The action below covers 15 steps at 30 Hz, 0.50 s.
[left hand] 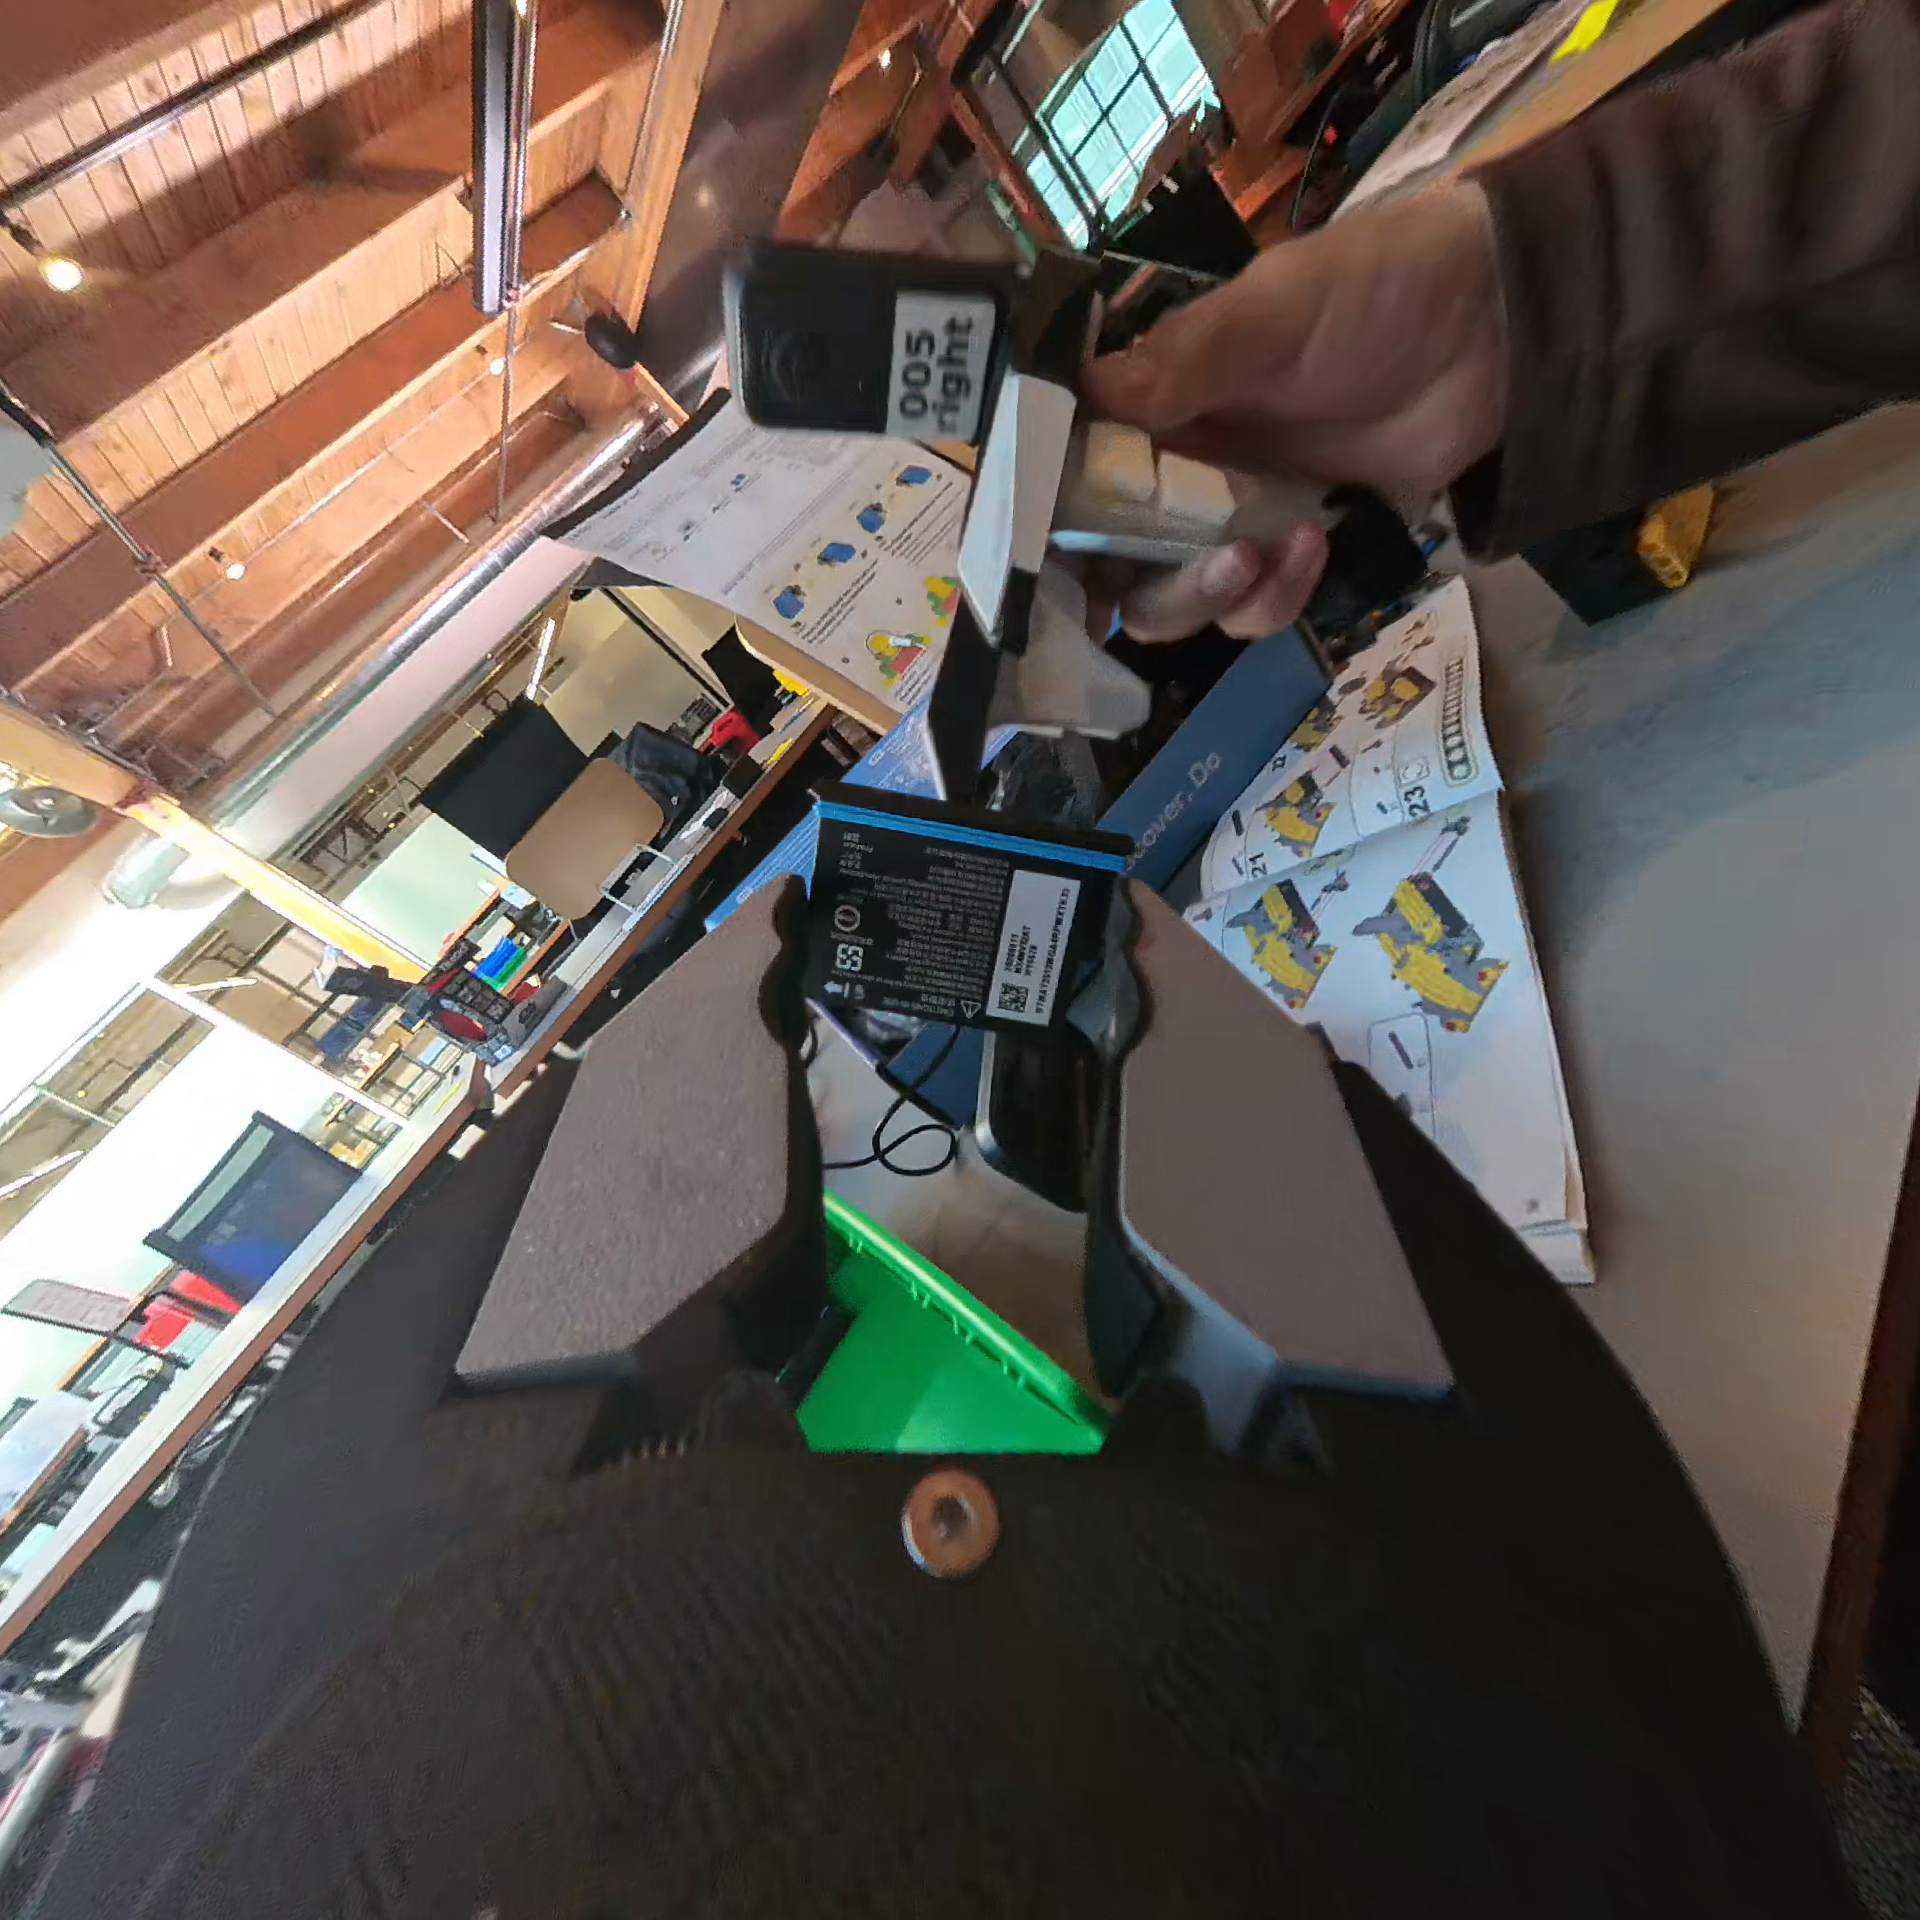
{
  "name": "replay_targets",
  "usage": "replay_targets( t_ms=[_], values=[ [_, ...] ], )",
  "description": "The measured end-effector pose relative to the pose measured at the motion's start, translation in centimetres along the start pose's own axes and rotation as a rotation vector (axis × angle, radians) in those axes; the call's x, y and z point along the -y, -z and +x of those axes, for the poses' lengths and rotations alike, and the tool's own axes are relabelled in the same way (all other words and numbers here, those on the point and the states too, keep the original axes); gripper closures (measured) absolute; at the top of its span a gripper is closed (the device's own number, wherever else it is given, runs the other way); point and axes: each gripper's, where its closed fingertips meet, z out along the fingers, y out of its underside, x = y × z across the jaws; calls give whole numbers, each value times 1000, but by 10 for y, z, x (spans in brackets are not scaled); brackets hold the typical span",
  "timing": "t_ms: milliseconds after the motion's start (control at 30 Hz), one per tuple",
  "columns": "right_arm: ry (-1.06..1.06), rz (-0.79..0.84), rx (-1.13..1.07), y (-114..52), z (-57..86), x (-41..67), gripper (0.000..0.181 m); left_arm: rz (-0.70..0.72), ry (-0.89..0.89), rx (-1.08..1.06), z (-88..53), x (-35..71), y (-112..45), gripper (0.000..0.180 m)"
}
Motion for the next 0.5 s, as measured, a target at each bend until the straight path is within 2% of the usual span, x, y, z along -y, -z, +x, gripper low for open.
replay_targets(
  t_ms=[200,300,333,433,500],
  values=[
    [-171,33,242,-27,-9,-7,127,92,14,-8,3,20,-8,124],
    [-199,52,319,-28,-15,-5,132,89,-2,-19,7,22,-11,124],
    [-201,36,276,-30,-9,-8,136,67,-8,-16,8,19,-13,123],
    [-164,4,37,-25,19,-12,129,-44,4,-4,5,2,-20,124],
    [-91,-13,-84,-19,22,-11,135,-76,19,7,3,-4,-22,124]
  ],
)
